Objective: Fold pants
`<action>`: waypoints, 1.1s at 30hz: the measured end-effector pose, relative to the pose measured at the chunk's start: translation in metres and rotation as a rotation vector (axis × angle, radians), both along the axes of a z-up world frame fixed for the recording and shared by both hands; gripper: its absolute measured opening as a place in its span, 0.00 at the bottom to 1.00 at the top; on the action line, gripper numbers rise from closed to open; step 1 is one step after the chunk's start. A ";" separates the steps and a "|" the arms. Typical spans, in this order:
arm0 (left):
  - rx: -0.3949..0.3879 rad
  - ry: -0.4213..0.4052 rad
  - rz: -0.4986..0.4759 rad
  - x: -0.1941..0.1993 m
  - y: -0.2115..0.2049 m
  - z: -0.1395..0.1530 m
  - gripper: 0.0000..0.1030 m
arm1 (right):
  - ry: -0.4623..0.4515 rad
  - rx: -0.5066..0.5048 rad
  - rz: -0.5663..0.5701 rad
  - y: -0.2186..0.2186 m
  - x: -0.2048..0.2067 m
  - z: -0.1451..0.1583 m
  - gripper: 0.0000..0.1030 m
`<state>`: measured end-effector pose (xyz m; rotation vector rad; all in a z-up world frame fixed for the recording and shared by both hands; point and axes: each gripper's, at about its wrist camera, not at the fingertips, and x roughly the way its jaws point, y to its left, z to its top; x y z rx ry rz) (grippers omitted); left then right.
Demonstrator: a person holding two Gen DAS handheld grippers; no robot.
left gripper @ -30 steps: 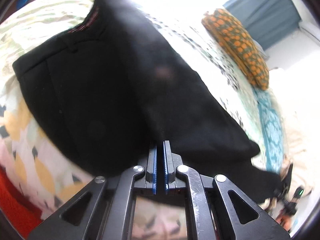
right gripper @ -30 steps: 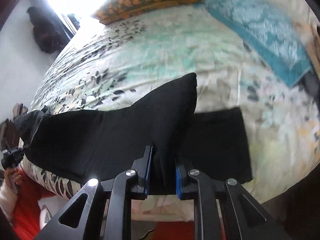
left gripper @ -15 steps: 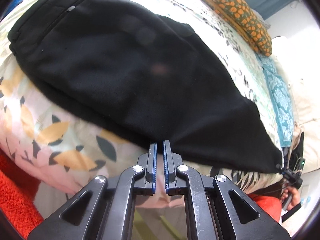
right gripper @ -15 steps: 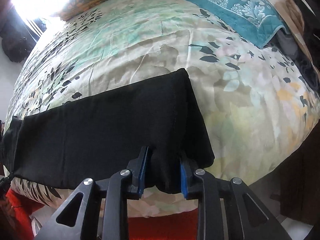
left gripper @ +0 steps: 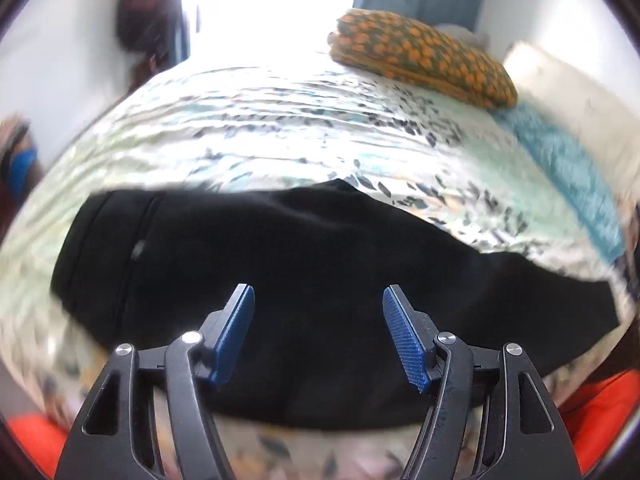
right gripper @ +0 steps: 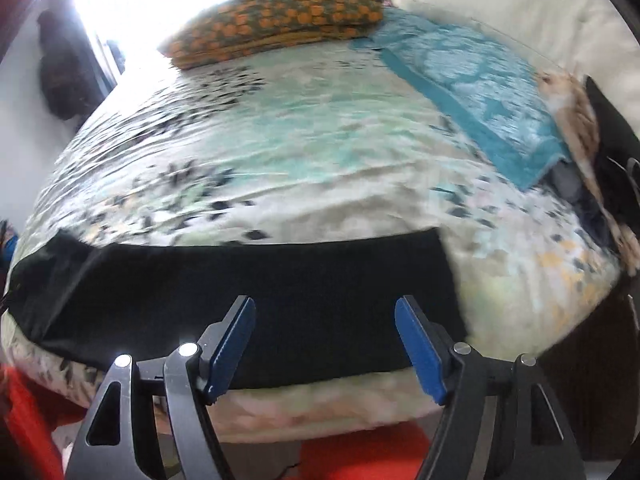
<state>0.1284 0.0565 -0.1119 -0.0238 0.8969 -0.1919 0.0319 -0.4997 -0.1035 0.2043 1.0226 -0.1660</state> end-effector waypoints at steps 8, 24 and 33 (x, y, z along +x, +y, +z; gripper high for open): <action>0.184 0.143 0.251 0.066 0.046 -0.066 0.71 | 0.183 0.039 0.332 0.190 0.068 -0.099 0.71; 0.026 0.204 0.344 0.099 0.146 -0.063 0.73 | 0.113 0.077 0.228 0.169 0.032 -0.104 0.77; -0.014 0.143 0.210 0.063 0.107 -0.016 0.72 | -0.067 0.112 0.213 0.171 0.016 -0.074 0.81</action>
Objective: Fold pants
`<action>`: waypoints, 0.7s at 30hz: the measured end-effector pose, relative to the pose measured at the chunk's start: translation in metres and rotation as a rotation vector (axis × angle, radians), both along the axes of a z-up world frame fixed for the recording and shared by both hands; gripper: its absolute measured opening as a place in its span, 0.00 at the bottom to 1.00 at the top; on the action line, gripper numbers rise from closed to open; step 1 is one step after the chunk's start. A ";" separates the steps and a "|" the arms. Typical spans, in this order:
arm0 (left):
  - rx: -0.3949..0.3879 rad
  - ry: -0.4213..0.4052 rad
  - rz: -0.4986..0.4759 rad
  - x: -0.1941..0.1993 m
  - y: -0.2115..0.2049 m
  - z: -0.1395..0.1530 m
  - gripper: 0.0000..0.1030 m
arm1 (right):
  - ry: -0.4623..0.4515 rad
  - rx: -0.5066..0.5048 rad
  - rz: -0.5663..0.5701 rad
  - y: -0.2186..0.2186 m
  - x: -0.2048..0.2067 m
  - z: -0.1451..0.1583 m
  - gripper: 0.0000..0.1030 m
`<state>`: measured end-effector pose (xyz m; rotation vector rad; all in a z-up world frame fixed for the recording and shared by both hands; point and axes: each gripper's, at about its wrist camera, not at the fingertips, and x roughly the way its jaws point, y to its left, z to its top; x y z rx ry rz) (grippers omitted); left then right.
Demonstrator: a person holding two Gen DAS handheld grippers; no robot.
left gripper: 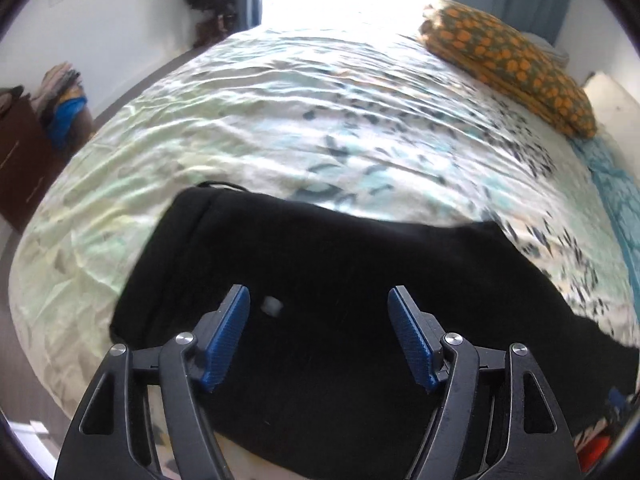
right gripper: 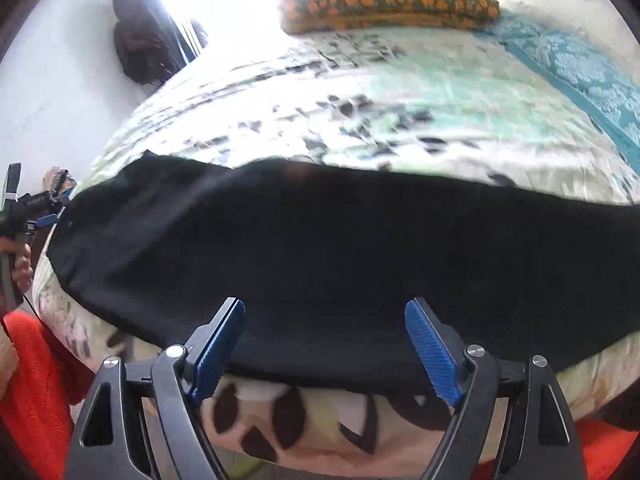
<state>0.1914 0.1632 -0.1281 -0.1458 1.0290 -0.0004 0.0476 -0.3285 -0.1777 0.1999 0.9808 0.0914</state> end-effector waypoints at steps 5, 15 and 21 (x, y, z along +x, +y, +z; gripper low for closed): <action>0.149 0.137 -0.185 -0.027 -0.075 -0.048 0.72 | 0.091 -0.065 0.083 0.030 0.018 -0.025 0.82; 0.027 -0.020 -0.523 -0.056 -0.218 0.001 0.72 | -0.075 -0.018 -0.092 -0.015 -0.012 0.003 0.83; 0.027 0.170 -0.709 -0.061 -0.319 -0.067 0.74 | 0.112 -0.091 -0.142 -0.050 -0.001 -0.037 0.83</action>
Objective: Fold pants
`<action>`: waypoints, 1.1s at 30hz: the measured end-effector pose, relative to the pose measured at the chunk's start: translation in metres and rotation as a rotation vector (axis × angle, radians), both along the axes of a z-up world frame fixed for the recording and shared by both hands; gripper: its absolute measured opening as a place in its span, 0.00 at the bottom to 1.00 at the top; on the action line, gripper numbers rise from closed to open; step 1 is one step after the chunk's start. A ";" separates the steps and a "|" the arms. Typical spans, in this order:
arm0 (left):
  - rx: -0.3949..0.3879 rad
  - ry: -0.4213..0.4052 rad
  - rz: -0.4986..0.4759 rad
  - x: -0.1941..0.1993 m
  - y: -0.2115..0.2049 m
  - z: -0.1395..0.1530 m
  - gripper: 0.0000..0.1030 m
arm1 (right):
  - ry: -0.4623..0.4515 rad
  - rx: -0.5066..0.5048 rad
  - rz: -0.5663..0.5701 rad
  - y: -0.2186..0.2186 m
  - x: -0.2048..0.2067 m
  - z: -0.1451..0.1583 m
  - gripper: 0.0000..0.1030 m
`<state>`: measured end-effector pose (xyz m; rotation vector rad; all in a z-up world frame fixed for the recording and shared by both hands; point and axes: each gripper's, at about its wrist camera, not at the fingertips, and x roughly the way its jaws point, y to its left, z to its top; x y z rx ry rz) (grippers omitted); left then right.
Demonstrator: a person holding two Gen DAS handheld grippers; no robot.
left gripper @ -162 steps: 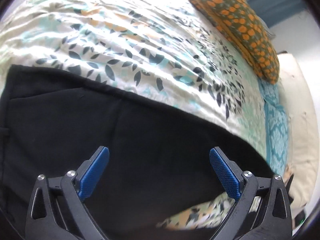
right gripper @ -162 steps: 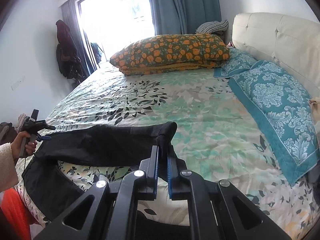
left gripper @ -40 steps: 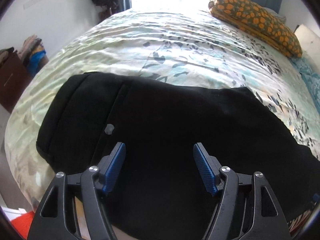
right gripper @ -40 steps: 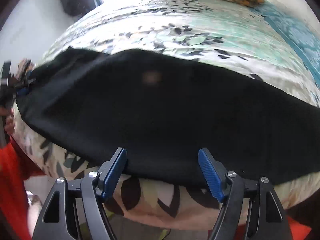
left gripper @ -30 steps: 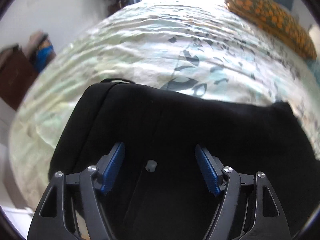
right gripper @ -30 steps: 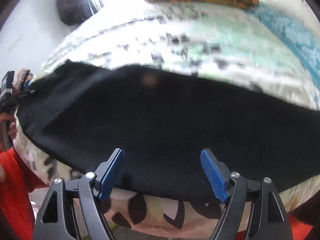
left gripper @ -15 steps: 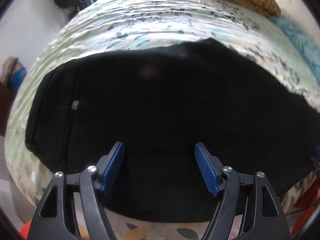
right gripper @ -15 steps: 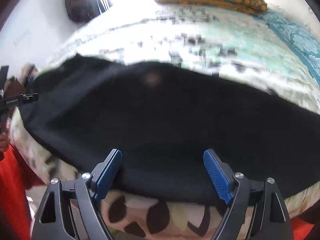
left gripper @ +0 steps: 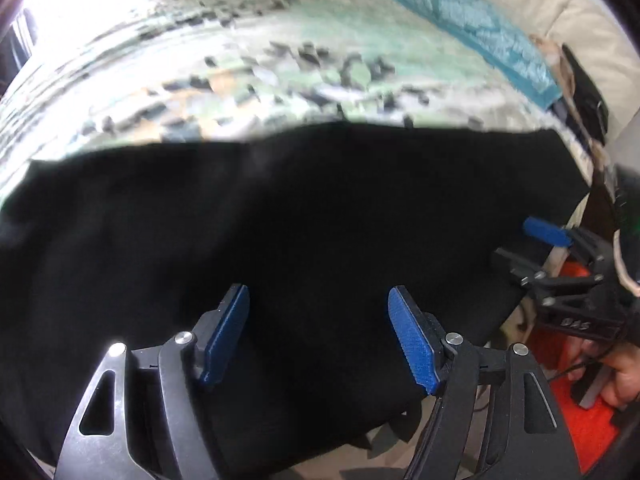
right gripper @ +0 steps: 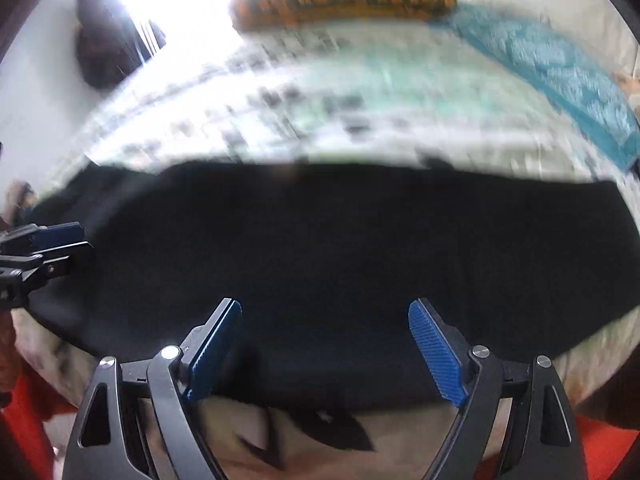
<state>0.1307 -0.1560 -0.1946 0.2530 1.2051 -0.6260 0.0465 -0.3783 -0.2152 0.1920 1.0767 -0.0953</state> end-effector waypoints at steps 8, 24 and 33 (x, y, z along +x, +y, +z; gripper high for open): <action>-0.104 -0.076 0.016 -0.005 -0.014 0.036 0.78 | -0.069 0.048 -0.015 -0.014 -0.021 0.005 0.85; 0.097 -0.138 0.185 0.009 -0.013 0.005 0.83 | -0.079 0.214 -0.437 -0.204 -0.023 0.003 0.68; 0.103 -0.213 0.499 -0.014 0.128 0.001 0.84 | -0.269 0.115 -0.270 -0.142 -0.063 0.051 0.81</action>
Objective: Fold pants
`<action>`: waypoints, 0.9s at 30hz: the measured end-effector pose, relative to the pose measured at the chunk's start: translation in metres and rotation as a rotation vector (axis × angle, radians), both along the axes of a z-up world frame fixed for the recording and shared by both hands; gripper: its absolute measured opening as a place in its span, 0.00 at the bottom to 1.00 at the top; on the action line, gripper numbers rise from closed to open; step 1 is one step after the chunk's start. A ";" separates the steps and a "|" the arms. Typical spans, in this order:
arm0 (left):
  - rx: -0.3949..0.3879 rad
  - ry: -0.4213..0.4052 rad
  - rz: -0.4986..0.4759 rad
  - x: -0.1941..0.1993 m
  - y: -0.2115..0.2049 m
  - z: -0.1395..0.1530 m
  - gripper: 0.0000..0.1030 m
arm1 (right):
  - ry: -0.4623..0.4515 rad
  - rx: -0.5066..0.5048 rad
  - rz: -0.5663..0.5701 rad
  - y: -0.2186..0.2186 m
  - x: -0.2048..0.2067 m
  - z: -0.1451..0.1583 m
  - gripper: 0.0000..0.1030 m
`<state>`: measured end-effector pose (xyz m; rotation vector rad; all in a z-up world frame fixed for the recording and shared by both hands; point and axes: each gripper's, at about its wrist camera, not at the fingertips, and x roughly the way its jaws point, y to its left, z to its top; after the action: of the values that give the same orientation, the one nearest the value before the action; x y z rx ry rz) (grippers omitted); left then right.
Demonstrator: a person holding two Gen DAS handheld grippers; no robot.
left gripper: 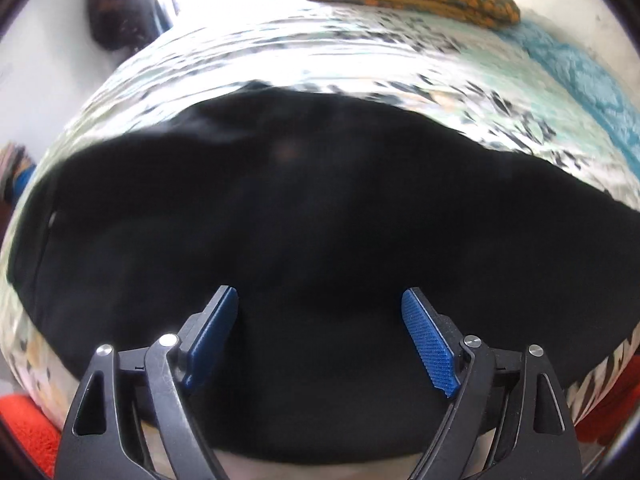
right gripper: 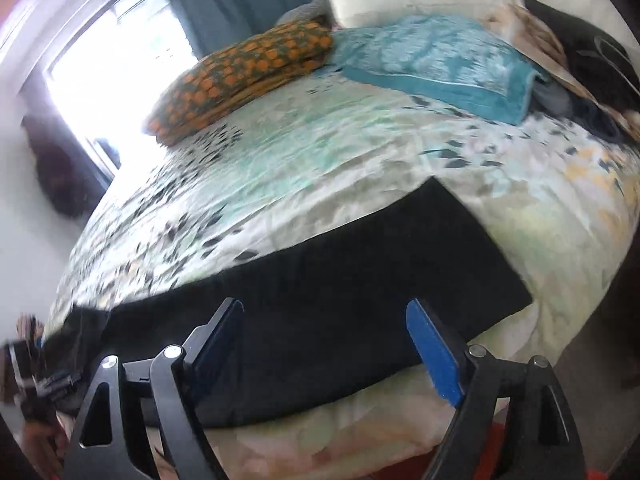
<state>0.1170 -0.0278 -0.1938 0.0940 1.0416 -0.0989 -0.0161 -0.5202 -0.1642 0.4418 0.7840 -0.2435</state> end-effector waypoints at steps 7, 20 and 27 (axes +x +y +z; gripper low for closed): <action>-0.032 -0.072 0.008 -0.018 0.051 0.030 0.82 | 0.052 -0.113 0.209 0.092 0.018 -0.007 0.81; -0.083 -0.152 0.226 -0.023 0.160 0.051 0.82 | 0.186 -0.120 0.232 0.155 0.044 -0.031 0.91; -0.043 -0.022 0.323 -0.014 0.187 0.006 0.84 | 0.231 -0.152 0.324 0.174 0.050 -0.049 0.96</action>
<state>0.1033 0.1594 -0.1874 -0.1125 1.0202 0.1728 0.0342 -0.3460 -0.2131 0.1396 1.0422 -0.0500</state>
